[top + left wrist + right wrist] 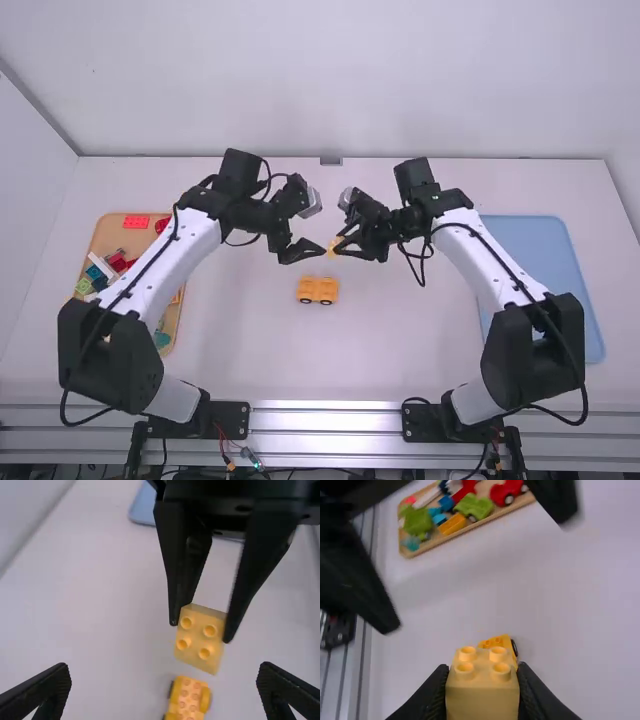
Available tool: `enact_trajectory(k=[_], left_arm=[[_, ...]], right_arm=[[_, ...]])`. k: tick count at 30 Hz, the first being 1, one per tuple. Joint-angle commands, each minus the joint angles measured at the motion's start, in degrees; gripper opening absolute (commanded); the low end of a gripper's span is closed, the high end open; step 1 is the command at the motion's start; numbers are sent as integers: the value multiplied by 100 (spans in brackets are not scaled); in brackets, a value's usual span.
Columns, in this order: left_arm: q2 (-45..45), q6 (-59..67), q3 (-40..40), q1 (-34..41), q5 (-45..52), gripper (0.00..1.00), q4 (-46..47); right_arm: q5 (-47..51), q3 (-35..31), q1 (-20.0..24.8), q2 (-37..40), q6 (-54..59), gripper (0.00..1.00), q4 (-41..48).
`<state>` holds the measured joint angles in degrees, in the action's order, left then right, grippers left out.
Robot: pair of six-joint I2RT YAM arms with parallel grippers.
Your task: Assemble lego blocks to make yellow taxi
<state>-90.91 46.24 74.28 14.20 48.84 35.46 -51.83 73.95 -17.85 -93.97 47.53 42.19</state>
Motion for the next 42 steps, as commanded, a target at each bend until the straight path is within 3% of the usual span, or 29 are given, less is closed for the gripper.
enact_trajectory(k=[1,8,19,32,34,42], left_arm=[[-286,376,122,4,608,99,278],[-382,1086,120,4,870,98,656],[-382,850,85,85,855,57,341],[-382,868,37,59,737,33,310],[-382,870,37,37,767,23,310],[-382,940,37,79,752,15,315]], right_arm=[[61,372,-129,-52,1298,18,179],[87,516,-170,-52,1276,17,225],[50,516,-308,-52,1279,14,223],[68,516,-293,-52,1274,11,195],[68,516,-286,-52,1276,12,199],[66,516,-278,-52,1233,27,162]])
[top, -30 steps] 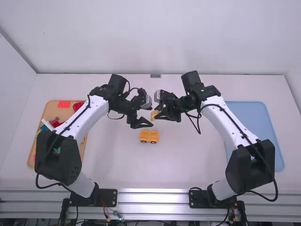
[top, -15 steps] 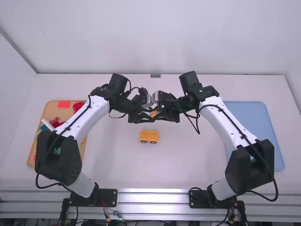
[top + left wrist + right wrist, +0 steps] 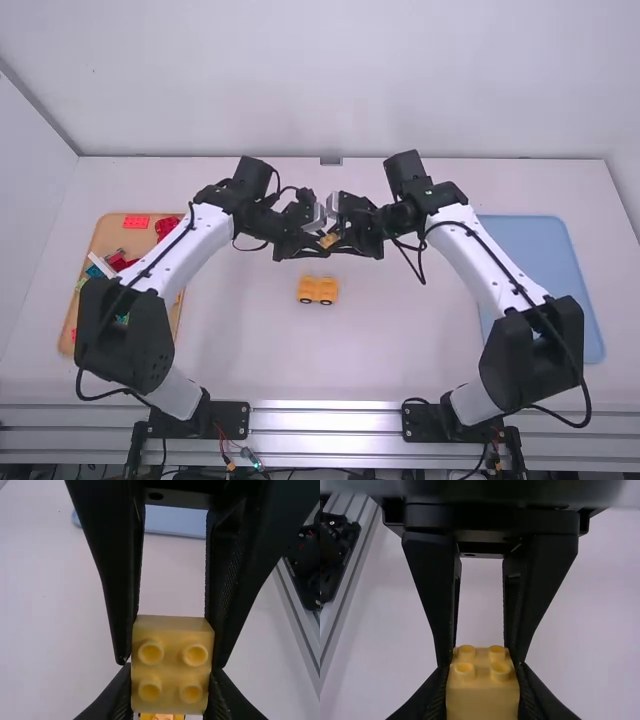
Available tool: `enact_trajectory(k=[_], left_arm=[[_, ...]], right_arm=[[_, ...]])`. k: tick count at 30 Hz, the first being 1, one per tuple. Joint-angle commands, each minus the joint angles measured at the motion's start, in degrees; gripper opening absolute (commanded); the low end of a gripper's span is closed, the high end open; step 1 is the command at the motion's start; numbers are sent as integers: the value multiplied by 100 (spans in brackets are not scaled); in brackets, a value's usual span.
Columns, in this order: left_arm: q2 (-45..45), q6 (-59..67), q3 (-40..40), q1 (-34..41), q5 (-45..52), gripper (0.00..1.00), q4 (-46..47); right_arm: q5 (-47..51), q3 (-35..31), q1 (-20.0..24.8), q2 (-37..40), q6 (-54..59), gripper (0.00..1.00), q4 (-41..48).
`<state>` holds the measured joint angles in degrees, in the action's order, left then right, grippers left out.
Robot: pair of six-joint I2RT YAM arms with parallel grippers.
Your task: Assemble lego blocks to make yellow taxi
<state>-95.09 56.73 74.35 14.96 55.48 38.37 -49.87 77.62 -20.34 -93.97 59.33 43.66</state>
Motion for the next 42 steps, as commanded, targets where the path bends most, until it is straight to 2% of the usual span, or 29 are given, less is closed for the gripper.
enact_trajectory(k=[1,4,5,6,9,10,14,18,23,26,27,30,39,40,42], left_arm=[[35,-94,31,4,87,15,28],[35,-33,31,15,35,15,68],[35,-28,28,15,-42,15,85],[35,-28,28,13,-256,16,133],[37,-28,28,-4,-820,15,236],[35,105,28,-9,-1606,16,481],[31,949,-46,-9,-2798,16,1097],[26,1204,-654,-284,-3565,17,706],[26,1565,-1412,-704,-3550,16,186],[26,1722,-1897,-881,-3364,17,-470],[26,1716,-2098,-898,-3265,17,-807],[24,1718,-2297,-859,-3182,12,-1036],[-546,1427,-2170,-671,-3403,8,-1209],[-741,1200,-2024,-669,-3574,2,-1147],[-953,1102,-1818,-671,-3722,2,-940]], right_arm=[[-131,149,-28,-52,52,31,13],[-131,149,-28,-52,50,58,13],[-125,149,-28,-52,52,75,13],[-114,149,-28,-52,52,100,13],[-96,149,-24,-52,50,99,20],[-61,149,17,-52,48,99,42],[-66,149,140,-52,48,99,138],[-149,149,317,-52,48,99,321],[-153,149,446,-52,46,99,376],[-149,149,466,-52,-205,99,286],[-149,149,463,-52,-278,99,240],[-149,149,435,-52,-273,99,203],[-52,149,181,-52,-249,99,162],[46,149,144,-52,-249,99,162],[140,149,116,-52,-251,99,164]])
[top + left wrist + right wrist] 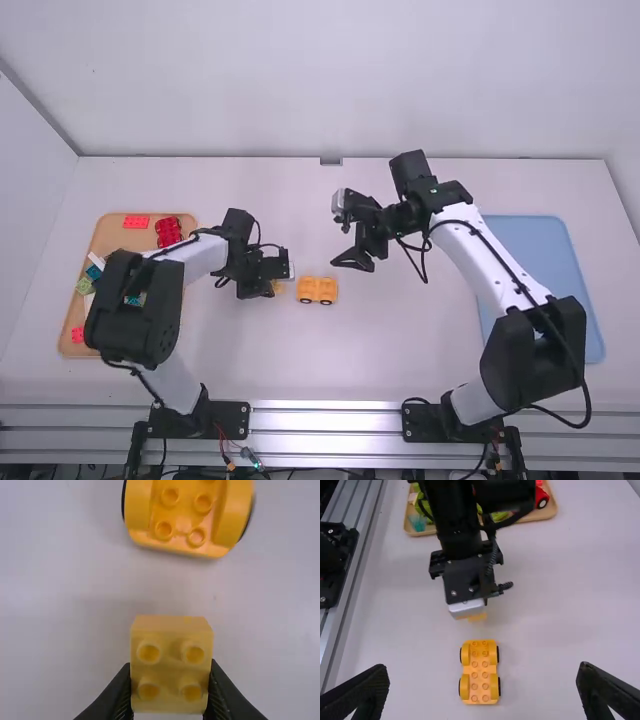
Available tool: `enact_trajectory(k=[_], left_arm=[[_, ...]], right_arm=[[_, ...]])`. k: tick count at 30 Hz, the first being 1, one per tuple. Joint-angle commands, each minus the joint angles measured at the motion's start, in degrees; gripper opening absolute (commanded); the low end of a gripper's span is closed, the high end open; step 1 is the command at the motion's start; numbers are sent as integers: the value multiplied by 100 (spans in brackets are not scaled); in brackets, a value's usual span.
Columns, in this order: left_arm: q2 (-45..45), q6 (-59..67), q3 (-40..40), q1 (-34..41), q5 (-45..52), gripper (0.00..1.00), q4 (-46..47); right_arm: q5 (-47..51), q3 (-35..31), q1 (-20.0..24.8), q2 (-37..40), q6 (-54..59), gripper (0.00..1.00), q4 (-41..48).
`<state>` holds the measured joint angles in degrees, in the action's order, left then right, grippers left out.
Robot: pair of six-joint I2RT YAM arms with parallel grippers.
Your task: Assemble lego blocks to make yellow taxi
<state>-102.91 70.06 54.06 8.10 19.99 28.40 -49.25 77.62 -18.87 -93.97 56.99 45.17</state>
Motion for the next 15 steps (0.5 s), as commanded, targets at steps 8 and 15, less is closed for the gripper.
enact_trajectory(k=[8,15], left_arm=[[-382,-210,415,72,105,13,105],[-380,555,168,299,-103,44,153]], right_arm=[[164,149,-17,-52,-17,98,26],[153,149,92,-52,-22,99,26]])
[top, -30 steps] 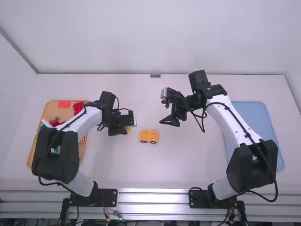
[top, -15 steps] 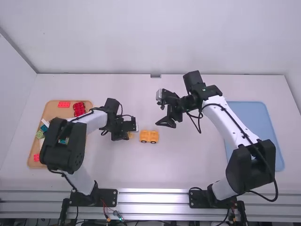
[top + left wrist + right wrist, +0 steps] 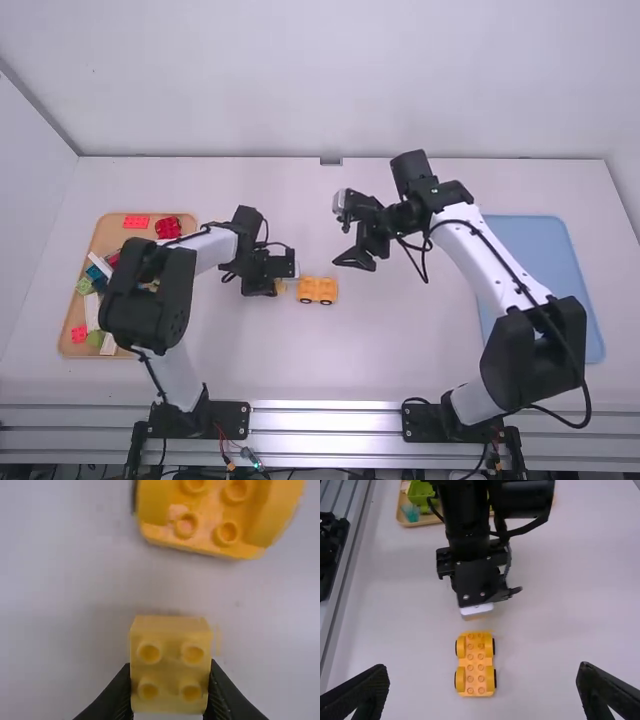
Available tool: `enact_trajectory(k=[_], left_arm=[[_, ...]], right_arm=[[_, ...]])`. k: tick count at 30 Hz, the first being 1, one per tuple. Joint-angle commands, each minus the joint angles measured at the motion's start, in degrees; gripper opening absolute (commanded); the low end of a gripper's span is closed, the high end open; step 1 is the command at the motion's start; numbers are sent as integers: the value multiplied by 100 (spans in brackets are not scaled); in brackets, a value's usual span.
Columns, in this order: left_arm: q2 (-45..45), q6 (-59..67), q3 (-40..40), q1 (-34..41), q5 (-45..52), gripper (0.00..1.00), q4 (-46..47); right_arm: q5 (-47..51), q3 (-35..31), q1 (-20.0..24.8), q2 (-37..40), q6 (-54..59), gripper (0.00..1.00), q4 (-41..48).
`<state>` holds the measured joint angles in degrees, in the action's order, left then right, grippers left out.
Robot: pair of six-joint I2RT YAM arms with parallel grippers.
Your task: Assemble lego blocks to make yellow taxi
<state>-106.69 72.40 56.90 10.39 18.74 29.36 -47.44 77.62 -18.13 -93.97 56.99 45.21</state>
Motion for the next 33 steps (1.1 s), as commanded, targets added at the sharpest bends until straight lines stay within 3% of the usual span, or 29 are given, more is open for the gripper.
enact_trajectory(k=[1,5,9,16,21,25,28,33], left_arm=[[-2,398,-122,109,20,100,61],[0,352,-48,116,-15,99,42],[9,319,162,-90,627,99,83],[-13,1652,-87,-1154,3475,99,195],[-129,1331,-898,-1497,4365,99,-975],[-385,-120,-1637,-1491,4603,99,-2911],[-455,-321,-1897,-1488,4673,99,-3416],[-455,-409,-2146,-1491,4380,89,-3807]], right_arm=[[-22,149,20,-52,-17,99,22],[-24,149,17,-52,-15,99,20],[-24,149,20,-52,-17,99,28],[-9,149,17,-52,-20,99,72],[-7,149,20,-52,-15,99,68],[-4,149,20,-52,-13,99,70],[-4,149,20,-52,-15,99,68],[-7,146,15,-52,-17,99,72]])
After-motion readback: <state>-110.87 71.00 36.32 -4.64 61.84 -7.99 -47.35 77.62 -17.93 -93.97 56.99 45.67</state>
